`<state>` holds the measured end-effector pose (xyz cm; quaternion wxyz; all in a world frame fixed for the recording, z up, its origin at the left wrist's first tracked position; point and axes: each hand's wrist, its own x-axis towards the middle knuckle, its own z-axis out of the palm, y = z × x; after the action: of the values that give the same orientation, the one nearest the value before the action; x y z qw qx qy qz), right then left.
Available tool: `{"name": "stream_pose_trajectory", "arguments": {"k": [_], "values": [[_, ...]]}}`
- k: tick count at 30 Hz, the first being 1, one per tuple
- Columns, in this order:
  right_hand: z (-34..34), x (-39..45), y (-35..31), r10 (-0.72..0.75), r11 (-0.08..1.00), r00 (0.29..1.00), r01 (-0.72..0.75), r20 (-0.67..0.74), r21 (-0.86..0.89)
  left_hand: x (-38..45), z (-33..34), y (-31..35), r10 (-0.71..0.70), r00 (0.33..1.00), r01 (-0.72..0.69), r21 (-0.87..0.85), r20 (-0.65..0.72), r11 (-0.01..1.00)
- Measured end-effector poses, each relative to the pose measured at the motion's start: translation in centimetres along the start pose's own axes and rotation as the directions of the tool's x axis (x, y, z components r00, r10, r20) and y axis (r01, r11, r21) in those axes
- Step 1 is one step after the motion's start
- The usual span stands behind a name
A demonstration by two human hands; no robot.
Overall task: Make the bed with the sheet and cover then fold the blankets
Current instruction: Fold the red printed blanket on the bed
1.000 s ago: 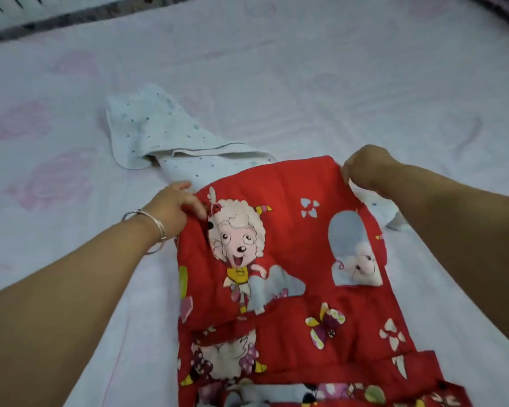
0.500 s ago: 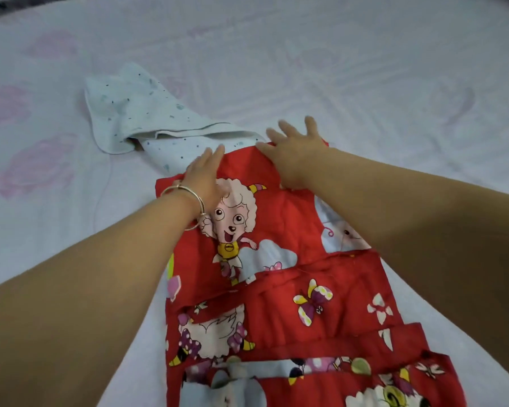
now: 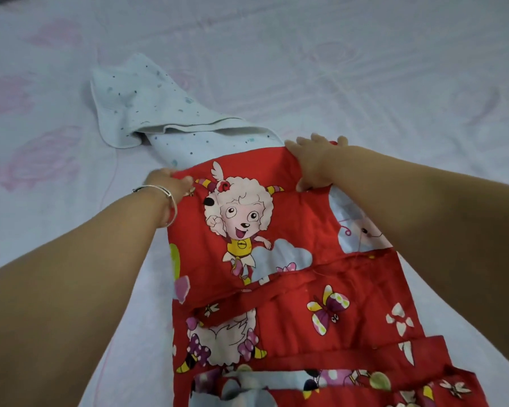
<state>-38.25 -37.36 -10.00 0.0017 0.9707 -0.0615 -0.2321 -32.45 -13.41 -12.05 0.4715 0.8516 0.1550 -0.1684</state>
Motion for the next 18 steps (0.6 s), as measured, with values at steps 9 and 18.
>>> {"name": "stream_pose_trajectory", "arguments": {"k": [9,18], "values": [[-0.9,0.8,-1.6,0.011,0.988,1.000,-0.014,-0.024,-0.154,-1.3,3.1,2.7,0.316,0.922,-0.372,0.742,0.224,0.558],[-1.5,-2.5,-2.2,-0.096,0.951,0.959,0.010,-0.265,-0.308,-3.2,3.1,4.5,0.300,0.882,-0.386,0.922,0.364,0.015]]}}
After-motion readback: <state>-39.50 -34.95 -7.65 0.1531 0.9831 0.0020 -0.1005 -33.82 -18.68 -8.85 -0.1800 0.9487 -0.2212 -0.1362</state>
